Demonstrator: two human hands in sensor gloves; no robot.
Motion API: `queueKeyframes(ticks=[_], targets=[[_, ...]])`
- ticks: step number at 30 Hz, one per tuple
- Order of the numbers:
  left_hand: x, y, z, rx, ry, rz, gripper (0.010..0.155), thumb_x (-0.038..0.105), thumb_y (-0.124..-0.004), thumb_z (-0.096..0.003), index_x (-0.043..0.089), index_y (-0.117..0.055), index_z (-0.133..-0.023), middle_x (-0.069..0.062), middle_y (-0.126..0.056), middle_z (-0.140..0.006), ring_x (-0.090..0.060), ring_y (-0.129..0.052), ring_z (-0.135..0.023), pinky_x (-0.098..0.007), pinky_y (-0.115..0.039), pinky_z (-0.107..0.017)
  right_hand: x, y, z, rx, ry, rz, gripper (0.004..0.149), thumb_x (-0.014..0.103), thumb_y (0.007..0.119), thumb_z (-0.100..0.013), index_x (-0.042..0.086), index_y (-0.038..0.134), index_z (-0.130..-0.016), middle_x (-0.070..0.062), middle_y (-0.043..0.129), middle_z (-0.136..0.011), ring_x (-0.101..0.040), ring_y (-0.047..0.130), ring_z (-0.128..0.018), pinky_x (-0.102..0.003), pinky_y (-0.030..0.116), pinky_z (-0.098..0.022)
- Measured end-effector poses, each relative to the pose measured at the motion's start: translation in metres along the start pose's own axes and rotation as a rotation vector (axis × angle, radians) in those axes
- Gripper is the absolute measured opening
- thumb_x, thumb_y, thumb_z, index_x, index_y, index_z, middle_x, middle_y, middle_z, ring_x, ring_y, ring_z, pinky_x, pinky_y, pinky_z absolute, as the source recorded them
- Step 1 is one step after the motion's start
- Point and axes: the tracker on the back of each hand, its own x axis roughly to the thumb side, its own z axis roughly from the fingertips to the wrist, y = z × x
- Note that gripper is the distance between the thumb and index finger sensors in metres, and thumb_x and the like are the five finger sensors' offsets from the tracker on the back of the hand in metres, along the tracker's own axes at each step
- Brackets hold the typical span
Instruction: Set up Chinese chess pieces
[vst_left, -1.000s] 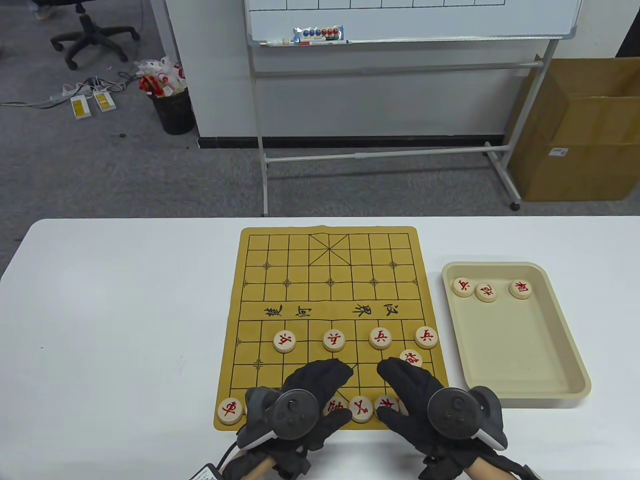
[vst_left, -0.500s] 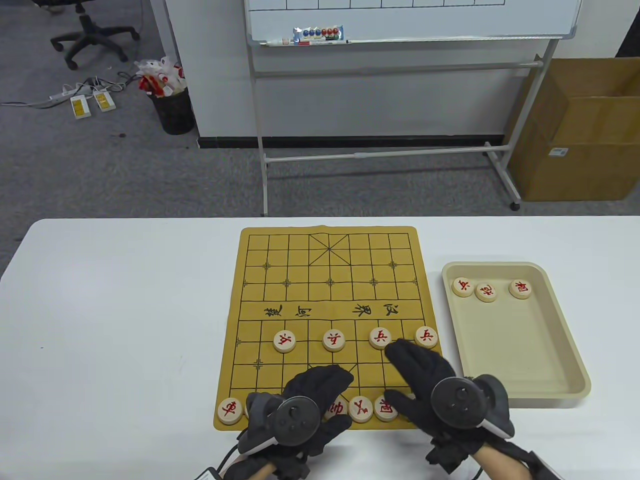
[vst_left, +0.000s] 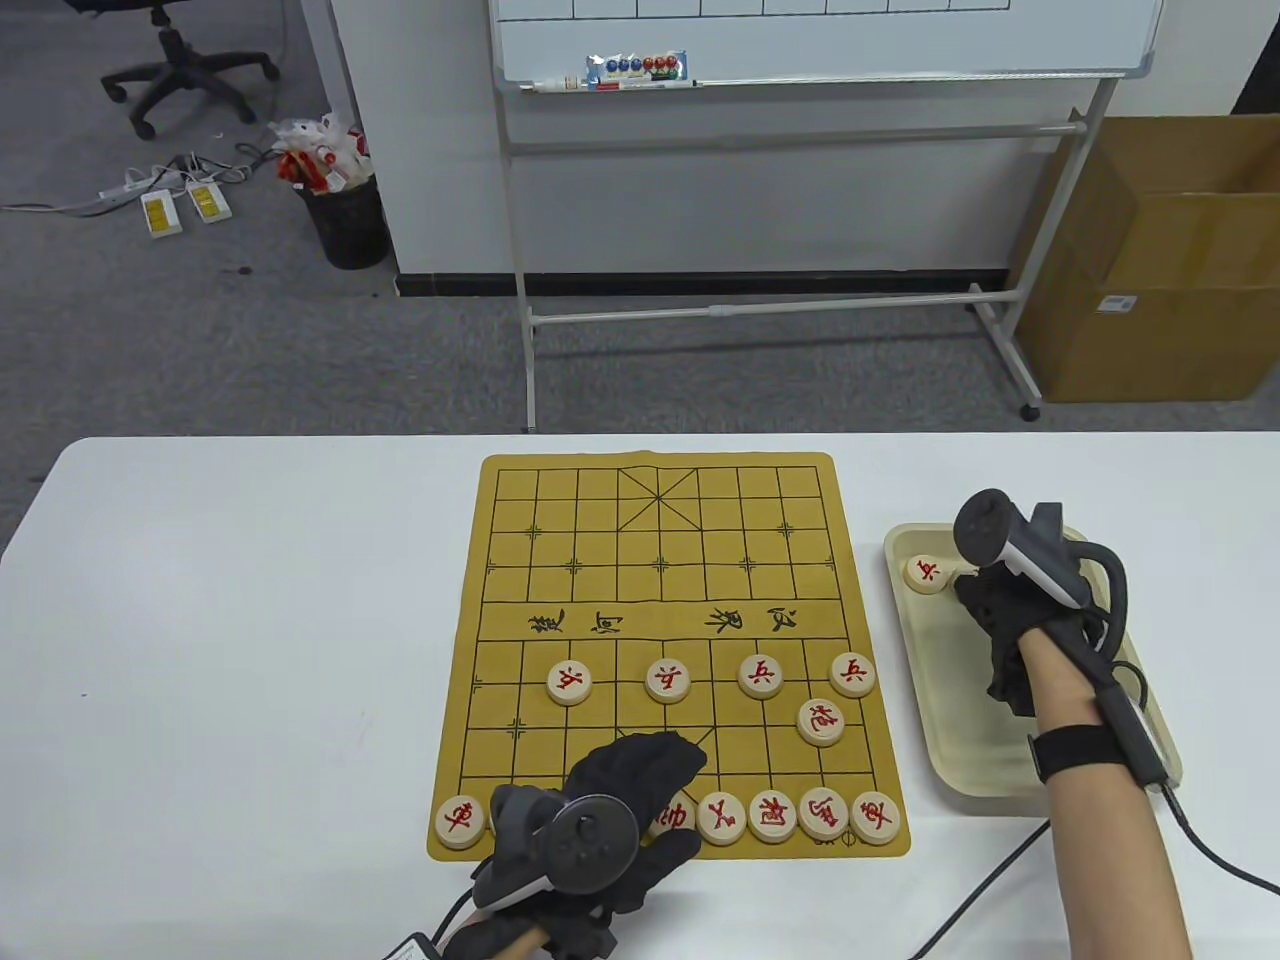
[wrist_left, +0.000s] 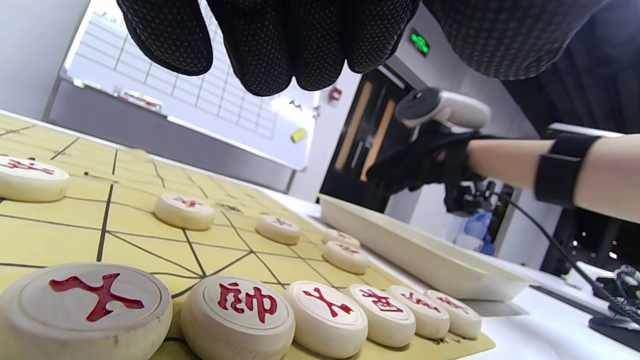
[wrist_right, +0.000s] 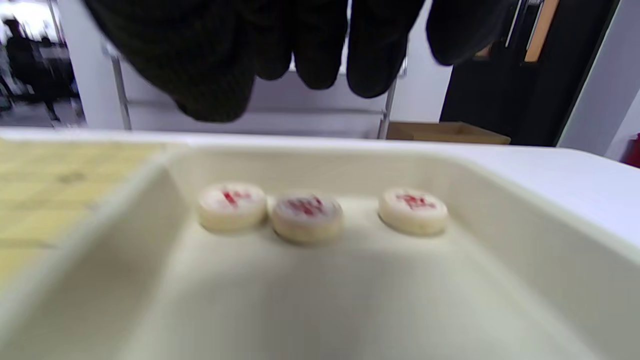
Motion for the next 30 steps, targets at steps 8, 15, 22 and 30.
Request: queueKeyframes(ticks=[8,15,22,30], targets=[[0.002,-0.001,0.001,-0.008,-0.018,0.017,0.075,0.056,-0.073,-0.0375,0.028,-0.057,-0.105,-0.001,-0.065,-0.111,-0.026,-0.072,-0.103,-0.055,-0.065,-0.074,0.007,0.04,-0.035,0.093,0.075,0.167,0.077,0.04,0.084,-0.046,0.029,0.047,-0.112,-0.001,0.057,-0.119,-0.032,0.062,-0.109,-0.058,0.052,-0.078],[0.005,-0.002,0.002,-0.001,-0.031,0.024,0.074,0.056,-0.073,-0.0376,0.028,-0.058,-0.105,-0.001,-0.067,-0.11,-0.026,-0.073,-0.102,-0.055,-0.066,-0.074,0.007,0.053,-0.036,0.014,0.074,0.168,0.067,0.039,0.082,-0.046,0.031,0.058,-0.108,-0.003,0.069,-0.113,-0.028,0.078,-0.098,-0.049,0.066,-0.072],[0.004,-0.003,0.002,-0.005,-0.025,0.018,0.073,0.055,-0.073,-0.038,0.028,-0.059,-0.104,-0.001,-0.068,-0.11,-0.026,-0.074,-0.102,-0.055,-0.067,-0.074,0.009,0.054,-0.035,0.08,0.072,0.186,0.077,0.041,0.085,-0.043,0.021,0.054,-0.111,-0.012,0.07,-0.108,-0.031,0.081,-0.088,-0.052,0.066,-0.072],[0.004,0.004,0.002,0.026,-0.023,0.016,0.073,0.055,-0.073,-0.0378,0.029,-0.059,-0.104,0.0,-0.068,-0.11,-0.025,-0.074,-0.102,-0.054,-0.067,-0.074,0.018,0.047,-0.018,0.021,0.076,0.393,0.072,0.047,0.087,-0.035,0.023,0.069,-0.101,-0.008,0.079,-0.095,-0.024,0.089,-0.074,-0.051,0.07,-0.069]])
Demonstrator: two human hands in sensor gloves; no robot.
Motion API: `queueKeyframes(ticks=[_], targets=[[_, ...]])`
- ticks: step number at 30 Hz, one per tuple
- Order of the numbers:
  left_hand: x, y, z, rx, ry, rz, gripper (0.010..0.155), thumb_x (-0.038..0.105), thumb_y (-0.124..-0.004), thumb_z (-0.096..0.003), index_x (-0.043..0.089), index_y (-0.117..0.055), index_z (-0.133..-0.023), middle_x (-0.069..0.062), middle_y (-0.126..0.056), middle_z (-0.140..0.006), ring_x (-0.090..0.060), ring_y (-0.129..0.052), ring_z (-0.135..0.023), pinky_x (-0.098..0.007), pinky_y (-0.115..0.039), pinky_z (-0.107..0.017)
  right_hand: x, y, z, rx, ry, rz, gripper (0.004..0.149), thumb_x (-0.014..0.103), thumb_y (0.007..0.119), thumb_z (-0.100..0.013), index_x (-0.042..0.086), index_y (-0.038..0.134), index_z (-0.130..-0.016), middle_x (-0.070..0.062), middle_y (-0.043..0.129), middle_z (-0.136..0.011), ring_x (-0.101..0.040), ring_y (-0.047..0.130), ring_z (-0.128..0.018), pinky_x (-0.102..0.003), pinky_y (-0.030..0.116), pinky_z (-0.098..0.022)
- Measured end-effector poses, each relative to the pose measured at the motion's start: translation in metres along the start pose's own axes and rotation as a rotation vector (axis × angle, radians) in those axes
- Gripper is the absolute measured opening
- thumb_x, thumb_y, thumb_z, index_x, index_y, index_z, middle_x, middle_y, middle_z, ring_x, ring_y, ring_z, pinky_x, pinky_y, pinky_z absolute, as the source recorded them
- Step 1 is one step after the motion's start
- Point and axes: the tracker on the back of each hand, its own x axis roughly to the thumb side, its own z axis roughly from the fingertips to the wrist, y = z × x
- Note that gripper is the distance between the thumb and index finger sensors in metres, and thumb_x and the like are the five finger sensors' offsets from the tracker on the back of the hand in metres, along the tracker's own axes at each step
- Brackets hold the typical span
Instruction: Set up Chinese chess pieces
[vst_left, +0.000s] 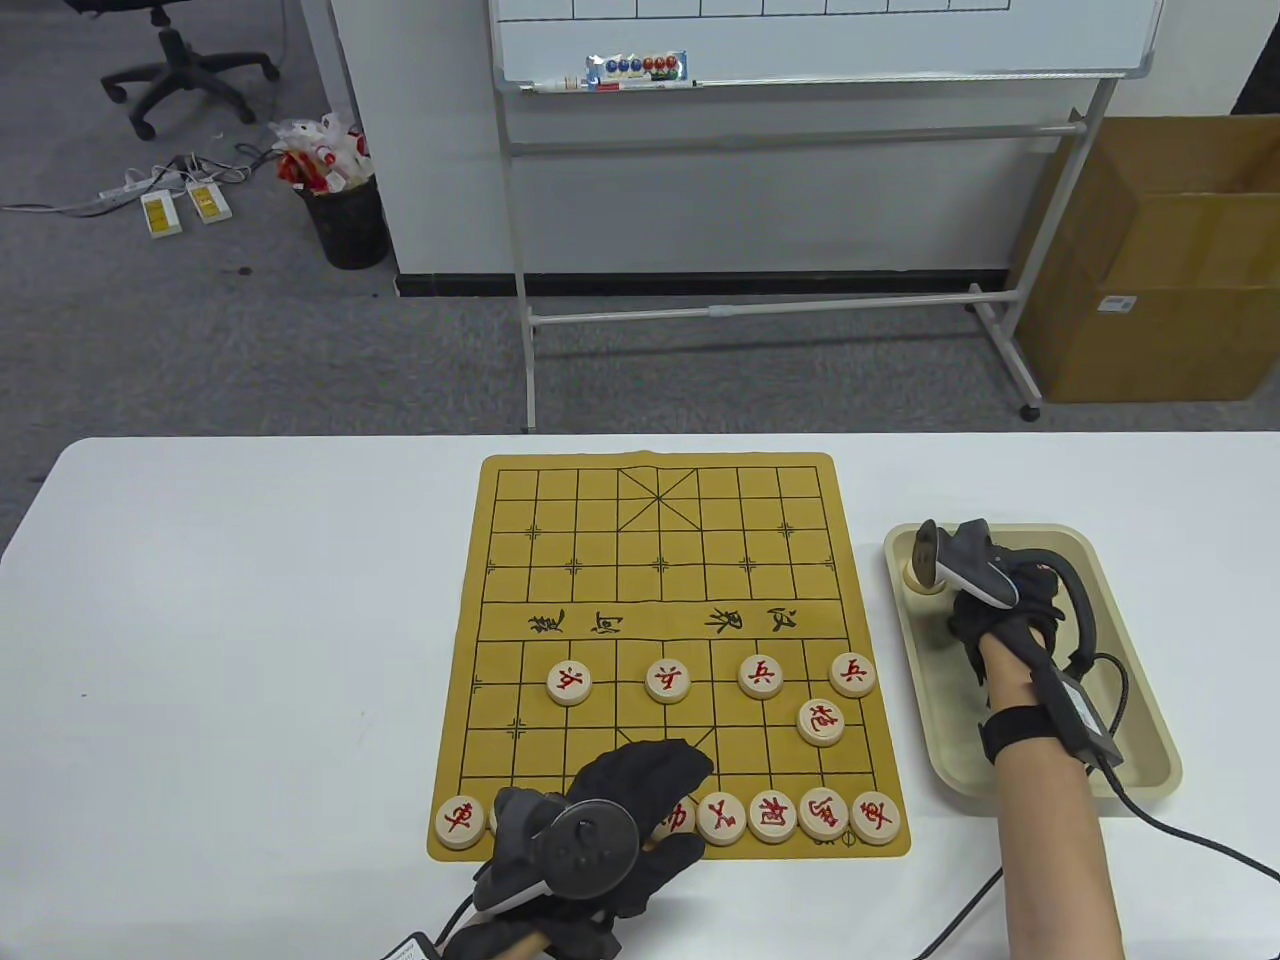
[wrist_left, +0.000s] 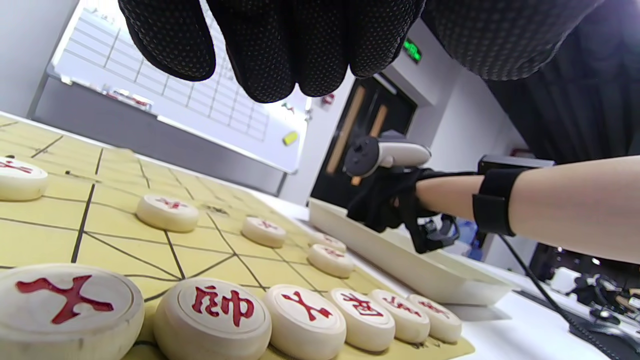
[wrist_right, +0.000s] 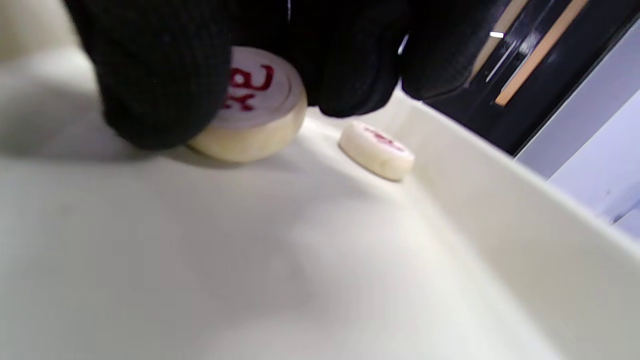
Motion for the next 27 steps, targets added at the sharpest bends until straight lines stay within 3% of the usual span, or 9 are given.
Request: queueKeyframes(ticks=[3,6,11,16,22,25,27], targets=[[-0.003,0.009,-0.001,0.021,0.009,-0.023,0.074,0.055,-0.073,-0.0376,0.028,-0.058,-0.105,-0.001,-0.067,-0.11,-0.026,-0.074,-0.102,-0.055,-0.066,-0.074,-0.009,-0.01,0.014,-0.076,0.019,0.035,0.054,0.043,0.085,-0.039,0.024,0.077,-0.089,-0.002,0.091,-0.079,-0.019,0.096,-0.057,-0.048,0.076,-0.065],[-0.01,0.024,-0.001,0.082,0.035,-0.03,0.074,0.056,-0.073,-0.0376,0.028,-0.057,-0.105,0.0,-0.067,-0.111,-0.026,-0.074,-0.102,-0.055,-0.066,-0.074,-0.023,-0.026,0.035,-0.105,0.034,-0.01,0.053,0.044,0.084,-0.041,0.022,0.078,-0.089,-0.003,0.093,-0.077,-0.018,0.099,-0.055,-0.048,0.077,-0.064],[-0.026,0.046,0.0,0.151,0.102,0.047,0.075,0.056,-0.073,-0.038,0.028,-0.057,-0.106,-0.001,-0.067,-0.111,-0.026,-0.073,-0.103,-0.055,-0.066,-0.074,-0.043,-0.065,0.096,-0.223,-0.058,-0.398,0.053,0.047,0.085,-0.042,0.019,0.081,-0.087,-0.004,0.097,-0.072,-0.018,0.103,-0.051,-0.048,0.08,-0.061],[-0.028,0.051,0.002,0.163,0.12,0.174,0.075,0.056,-0.074,-0.0384,0.027,-0.057,-0.106,-0.002,-0.067,-0.111,-0.027,-0.074,-0.102,-0.055,-0.067,-0.074,-0.03,-0.088,0.18,-0.268,-0.296,-0.798,0.052,0.046,0.085,-0.043,0.017,0.083,-0.086,-0.006,0.098,-0.074,-0.021,0.105,-0.053,-0.049,0.08,-0.061],[-0.004,0.032,0.003,0.127,0.022,0.047,0.079,0.056,-0.077,-0.0366,0.028,-0.054,-0.107,-0.002,-0.064,-0.111,-0.027,-0.072,-0.103,-0.055,-0.066,-0.074,0.017,-0.072,0.254,-0.208,-0.582,-1.111,0.054,0.044,0.086,-0.043,0.015,0.081,-0.088,-0.007,0.099,-0.073,-0.021,0.105,-0.052,-0.05,0.079,-0.061],[0.014,0.019,0.004,0.103,-0.034,-0.053,0.083,0.057,-0.077,-0.0353,0.028,-0.049,-0.108,-0.002,-0.061,-0.112,-0.026,-0.07,-0.103,-0.055,-0.065,-0.075,0.037,-0.049,0.265,-0.18,-0.63,-1.199,0.055,0.044,0.087,-0.042,0.015,0.08,-0.088,-0.006,0.1,-0.071,-0.02,0.106,-0.05,-0.05,0.08,-0.061],[0.023,0.012,0.004,0.108,-0.065,-0.114,0.086,0.057,-0.078,-0.0348,0.028,-0.047,-0.109,-0.002,-0.063,-0.111,-0.026,-0.071,-0.101,-0.055,-0.066,-0.075,0.044,-0.04,0.266,-0.074,-0.658,-1.251,0.055,0.043,0.088,-0.042,0.014,0.08,-0.089,-0.007,0.101,-0.071,-0.021,0.107,-0.049,-0.051,0.08,-0.061]])
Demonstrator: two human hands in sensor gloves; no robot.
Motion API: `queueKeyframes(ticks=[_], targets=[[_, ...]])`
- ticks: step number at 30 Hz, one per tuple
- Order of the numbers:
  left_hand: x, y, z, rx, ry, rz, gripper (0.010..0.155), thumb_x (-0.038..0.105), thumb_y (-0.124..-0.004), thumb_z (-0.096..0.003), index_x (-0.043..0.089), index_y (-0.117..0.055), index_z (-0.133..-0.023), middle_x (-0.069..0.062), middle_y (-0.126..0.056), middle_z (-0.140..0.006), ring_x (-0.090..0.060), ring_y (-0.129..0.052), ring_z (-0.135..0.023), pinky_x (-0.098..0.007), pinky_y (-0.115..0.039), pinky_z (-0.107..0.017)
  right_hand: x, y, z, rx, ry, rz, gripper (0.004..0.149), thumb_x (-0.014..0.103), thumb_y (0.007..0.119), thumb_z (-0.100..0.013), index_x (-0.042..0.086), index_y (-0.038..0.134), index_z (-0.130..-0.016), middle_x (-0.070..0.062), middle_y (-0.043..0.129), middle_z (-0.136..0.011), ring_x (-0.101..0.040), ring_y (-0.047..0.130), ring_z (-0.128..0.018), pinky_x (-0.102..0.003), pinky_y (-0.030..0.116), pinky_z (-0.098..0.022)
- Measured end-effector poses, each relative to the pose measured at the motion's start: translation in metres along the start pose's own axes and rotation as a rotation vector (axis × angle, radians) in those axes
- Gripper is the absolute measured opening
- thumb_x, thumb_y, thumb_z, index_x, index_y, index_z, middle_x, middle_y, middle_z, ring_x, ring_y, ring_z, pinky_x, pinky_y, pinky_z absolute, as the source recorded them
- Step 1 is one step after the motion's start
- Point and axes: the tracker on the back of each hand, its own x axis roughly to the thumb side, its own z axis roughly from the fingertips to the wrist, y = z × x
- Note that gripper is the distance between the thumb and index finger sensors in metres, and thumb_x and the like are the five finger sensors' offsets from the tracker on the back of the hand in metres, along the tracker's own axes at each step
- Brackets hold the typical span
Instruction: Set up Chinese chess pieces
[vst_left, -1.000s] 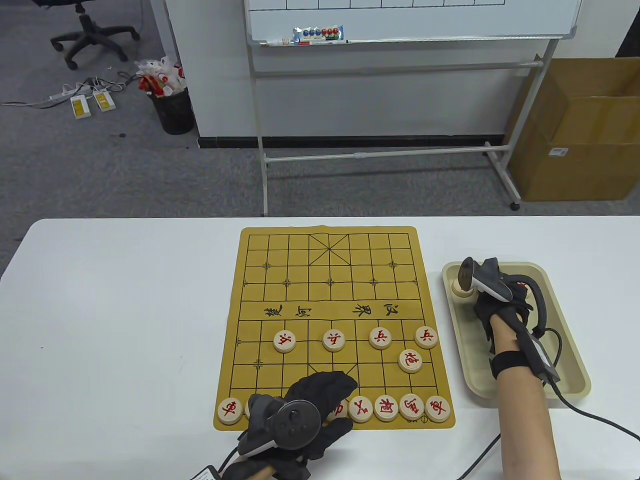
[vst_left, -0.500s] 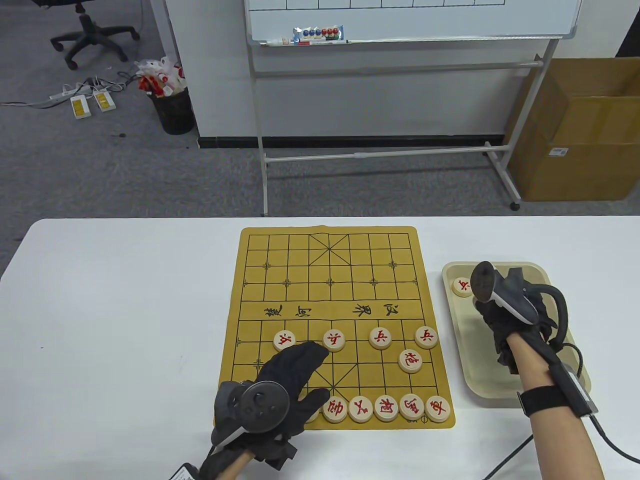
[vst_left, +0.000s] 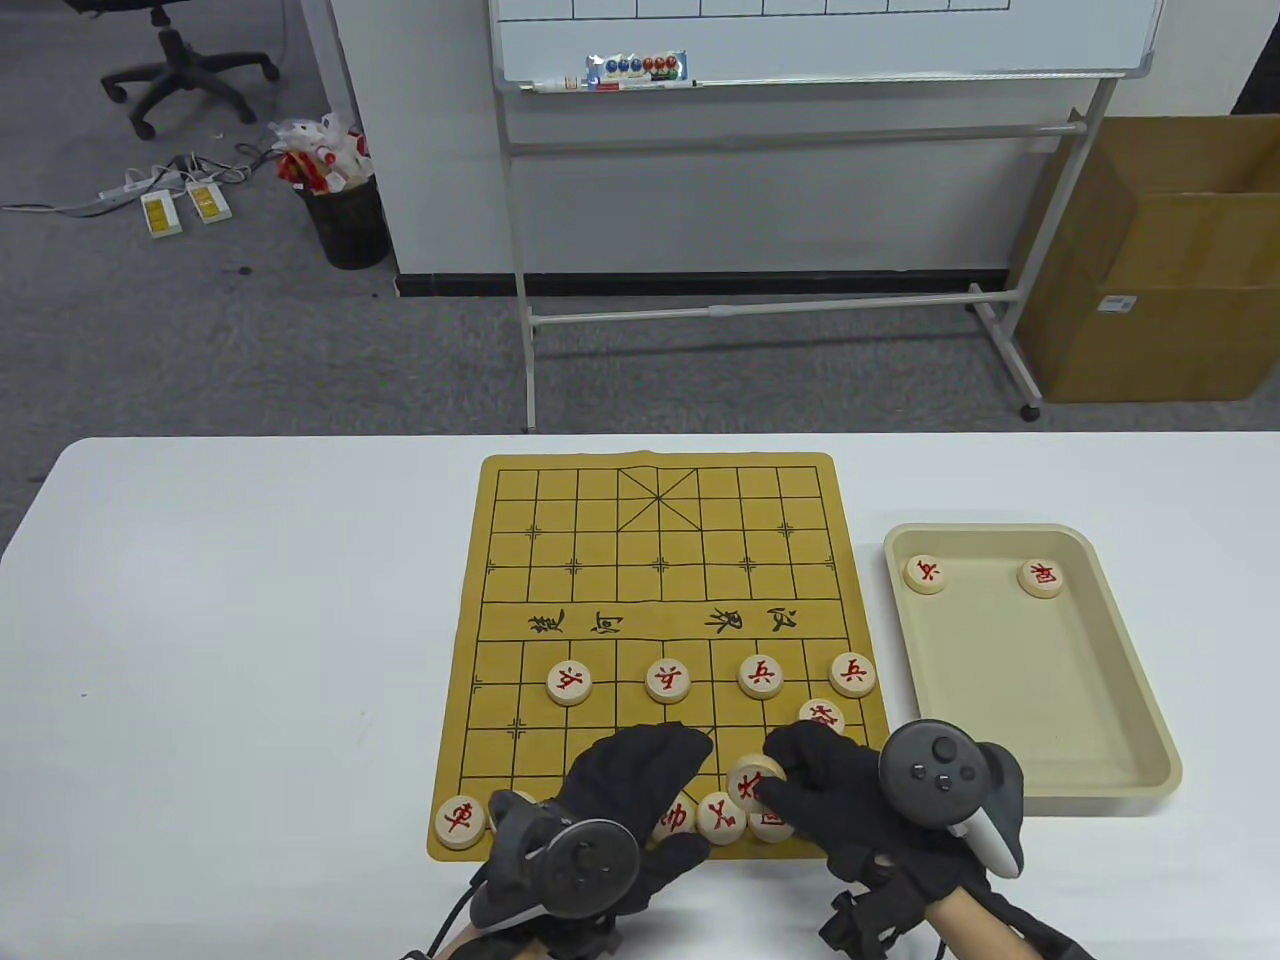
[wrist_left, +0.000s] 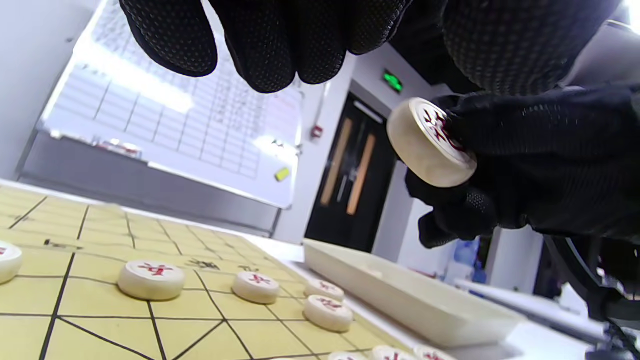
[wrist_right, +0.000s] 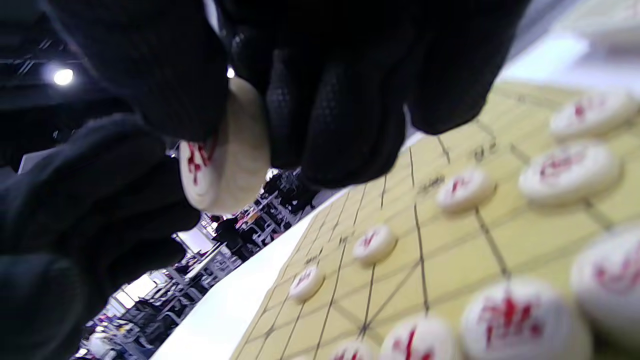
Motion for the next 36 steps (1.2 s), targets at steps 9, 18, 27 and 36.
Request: queueKeyframes(ticks=[9,18,27,36], targets=[[0.026,-0.016,0.002,0.039,-0.067,-0.194,0.081,0.058,-0.081,-0.033,0.033,-0.055,-0.106,0.001,-0.073,-0.101,-0.022,-0.081,-0.09,-0.052,-0.07,-0.072,-0.007,0.018,0.004,0.066,0.004,-0.068,0.056,0.045,0.088,-0.041,0.013,0.08,-0.087,-0.005,0.102,-0.068,-0.018,0.109,-0.047,-0.048,0.082,-0.059],[0.027,-0.018,0.002,0.06,-0.077,-0.207,0.079,0.058,-0.084,-0.0312,0.03,-0.064,-0.101,0.002,-0.08,-0.096,-0.021,-0.087,-0.086,-0.053,-0.072,-0.071,-0.01,0.027,0.005,0.095,0.019,-0.153,0.057,0.045,0.087,-0.041,0.01,0.081,-0.085,-0.006,0.102,-0.066,-0.018,0.108,-0.043,-0.048,0.083,-0.058],[0.015,-0.005,-0.003,0.097,-0.012,-0.132,0.08,0.06,-0.084,-0.0312,0.026,-0.065,-0.101,0.001,-0.083,-0.093,-0.021,-0.089,-0.083,-0.052,-0.074,-0.07,-0.004,0.025,0.008,0.054,-0.09,-0.129,0.062,0.047,0.083,-0.044,0.011,0.074,-0.094,-0.01,0.096,-0.078,-0.024,0.104,-0.057,-0.052,0.077,-0.062],[-0.061,0.05,-0.02,0.097,0.309,-0.157,0.079,0.059,-0.084,-0.0322,0.027,-0.066,-0.102,0.001,-0.082,-0.096,-0.022,-0.088,-0.086,-0.053,-0.073,-0.071,0.018,0.023,0.023,-0.048,-0.257,0.162,0.066,0.051,0.076,-0.046,0.014,0.073,-0.1,-0.017,0.083,-0.098,-0.037,0.093,-0.08,-0.059,0.068,-0.067]])
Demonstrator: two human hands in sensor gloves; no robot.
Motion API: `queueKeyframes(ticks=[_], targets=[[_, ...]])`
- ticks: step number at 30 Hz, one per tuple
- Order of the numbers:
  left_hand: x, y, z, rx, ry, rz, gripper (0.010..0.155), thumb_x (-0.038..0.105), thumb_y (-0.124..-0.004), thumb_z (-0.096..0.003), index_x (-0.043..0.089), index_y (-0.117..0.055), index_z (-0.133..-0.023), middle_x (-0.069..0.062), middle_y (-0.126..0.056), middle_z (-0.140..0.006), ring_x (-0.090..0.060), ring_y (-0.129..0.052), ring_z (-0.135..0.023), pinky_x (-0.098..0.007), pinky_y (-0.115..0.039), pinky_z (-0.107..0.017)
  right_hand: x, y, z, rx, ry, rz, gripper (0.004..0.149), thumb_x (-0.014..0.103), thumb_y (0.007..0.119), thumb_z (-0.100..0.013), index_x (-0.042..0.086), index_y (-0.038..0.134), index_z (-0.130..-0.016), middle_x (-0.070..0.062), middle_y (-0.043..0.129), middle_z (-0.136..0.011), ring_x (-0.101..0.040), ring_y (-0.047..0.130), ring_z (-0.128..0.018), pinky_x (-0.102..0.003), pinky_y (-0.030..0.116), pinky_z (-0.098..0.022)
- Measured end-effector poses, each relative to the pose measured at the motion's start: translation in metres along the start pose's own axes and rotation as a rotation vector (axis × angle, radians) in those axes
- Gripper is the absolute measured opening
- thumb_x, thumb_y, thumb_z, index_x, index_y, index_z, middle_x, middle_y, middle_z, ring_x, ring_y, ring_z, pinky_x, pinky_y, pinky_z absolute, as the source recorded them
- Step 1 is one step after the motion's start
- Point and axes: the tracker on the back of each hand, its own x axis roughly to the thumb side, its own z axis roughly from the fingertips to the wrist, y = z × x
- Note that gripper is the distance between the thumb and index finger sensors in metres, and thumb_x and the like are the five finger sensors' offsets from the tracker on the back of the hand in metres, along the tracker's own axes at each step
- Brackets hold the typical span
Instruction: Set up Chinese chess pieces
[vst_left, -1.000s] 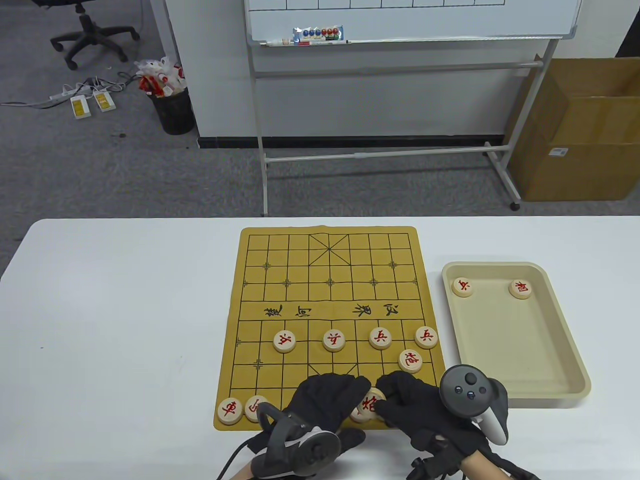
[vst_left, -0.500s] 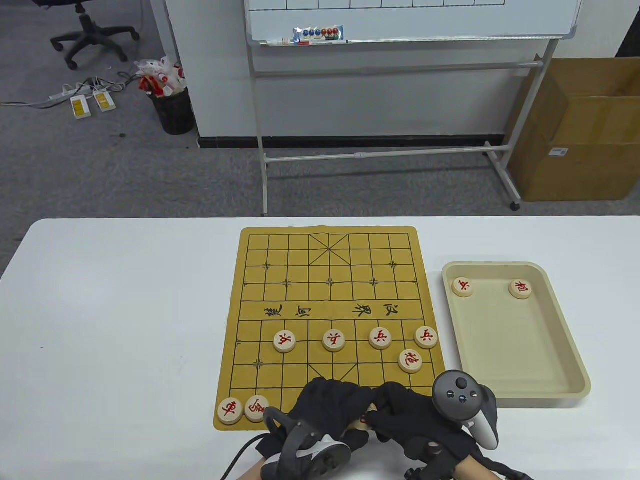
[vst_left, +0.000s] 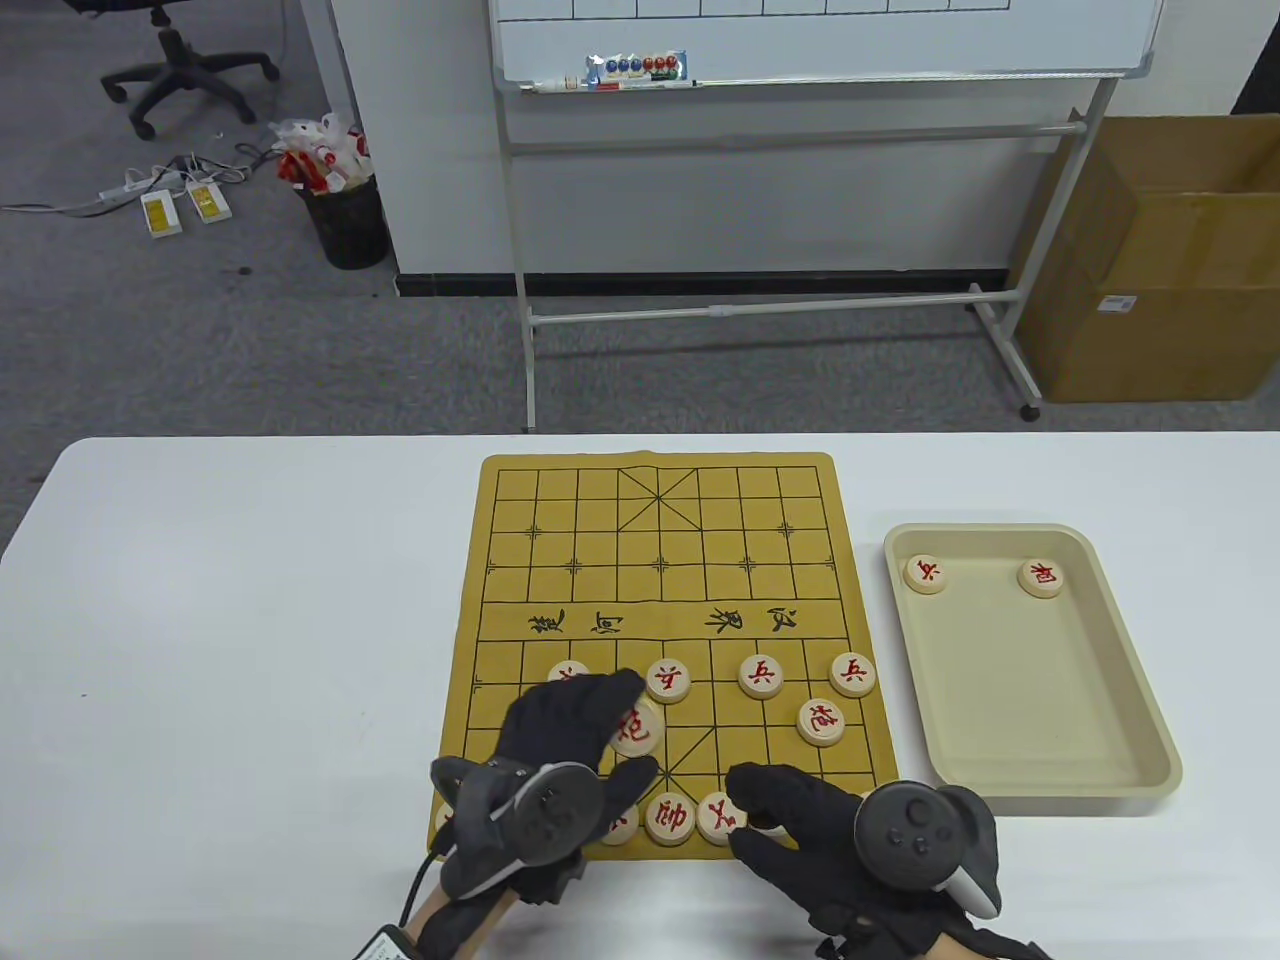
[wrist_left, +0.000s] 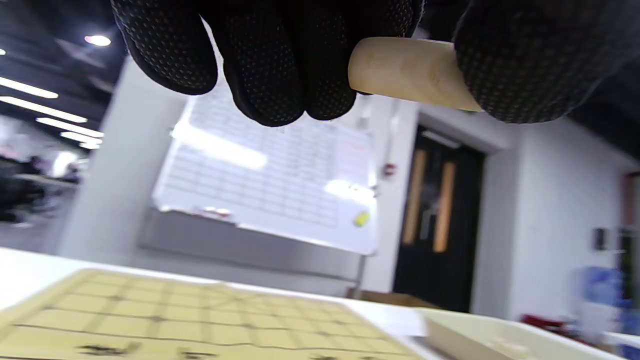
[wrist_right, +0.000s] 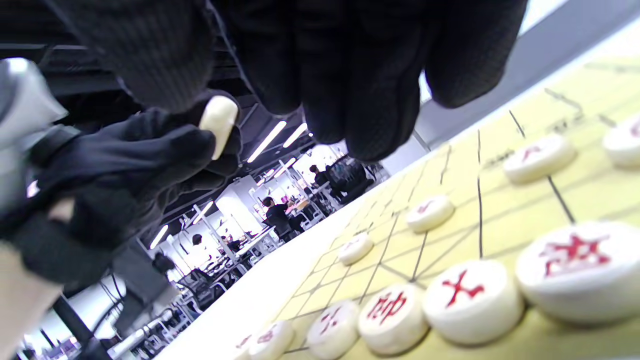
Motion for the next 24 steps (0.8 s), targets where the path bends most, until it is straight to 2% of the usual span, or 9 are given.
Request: queueKeyframes(ticks=[3,4,6,7,12,18,24], targets=[[-0.036,-0.005,-0.021,-0.077,0.112,-0.084,0.079,0.059,-0.085,-0.0321,0.028,-0.066,-0.102,0.001,-0.082,-0.096,-0.022,-0.087,-0.086,-0.053,-0.072,-0.072,0.006,-0.002,0.002,-0.02,-0.033,0.08,0.069,0.053,0.073,-0.046,0.015,0.07,-0.103,-0.017,0.079,-0.102,-0.039,0.089,-0.086,-0.06,0.066,-0.068],[-0.048,-0.012,-0.028,-0.128,0.141,-0.121,0.079,0.058,-0.085,-0.0317,0.028,-0.066,-0.102,0.001,-0.082,-0.096,-0.022,-0.088,-0.086,-0.053,-0.072,-0.072,0.006,-0.003,0.003,-0.028,-0.037,0.089,0.069,0.053,0.073,-0.046,0.015,0.069,-0.104,-0.017,0.078,-0.103,-0.039,0.088,-0.086,-0.06,0.065,-0.068],[-0.065,-0.031,-0.036,-0.233,0.17,-0.175,0.079,0.058,-0.086,-0.0314,0.028,-0.066,-0.102,0.001,-0.082,-0.096,-0.022,-0.088,-0.086,-0.053,-0.072,-0.072,0.006,-0.004,0.003,-0.033,-0.037,0.084,0.071,0.053,0.073,-0.046,0.014,0.066,-0.105,-0.017,0.077,-0.103,-0.039,0.088,-0.087,-0.06,0.065,-0.068],[-0.074,-0.046,-0.039,-0.323,0.186,-0.207,0.079,0.058,-0.086,-0.0309,0.028,-0.067,-0.102,0.001,-0.082,-0.095,-0.022,-0.088,-0.086,-0.054,-0.072,-0.072,0.005,-0.004,0.003,-0.031,-0.031,0.08,0.072,0.053,0.073,-0.046,0.013,0.065,-0.105,-0.017,0.077,-0.104,-0.039,0.087,-0.087,-0.06,0.065,-0.069],[-0.089,-0.095,-0.045,-0.58,0.195,-0.31,0.078,0.058,-0.086,-0.0299,0.03,-0.068,-0.101,0.002,-0.083,-0.095,-0.021,-0.089,-0.085,-0.053,-0.072,-0.072,0.003,-0.005,0.002,-0.031,-0.017,0.081,0.072,0.052,0.074,-0.046,0.013,0.065,-0.105,-0.018,0.078,-0.103,-0.039,0.088,-0.086,-0.06,0.065,-0.069],[-0.091,-0.119,-0.048,-0.715,0.201,-0.377,0.076,0.057,-0.085,-0.0308,0.032,-0.067,-0.101,0.003,-0.083,-0.096,-0.021,-0.088,-0.087,-0.054,-0.07,-0.073,0.003,-0.006,0.002,-0.022,-0.018,0.092,0.071,0.052,0.074,-0.046,0.013,0.067,-0.105,-0.017,0.079,-0.102,-0.039,0.089,-0.085,-0.06,0.065,-0.068],[-0.089,-0.12,-0.049,-0.742,0.191,-0.43,0.075,0.058,-0.083,-0.031,0.036,-0.064,-0.101,0.002,-0.078,-0.1,-0.022,-0.084,-0.091,-0.055,-0.067,-0.075,0.003,-0.006,0.002,-0.021,-0.018,0.099,0.071,0.052,0.074,-0.046,0.013,0.066,-0.105,-0.017,0.079,-0.102,-0.039,0.089,-0.085,-0.061,0.065,-0.069]])
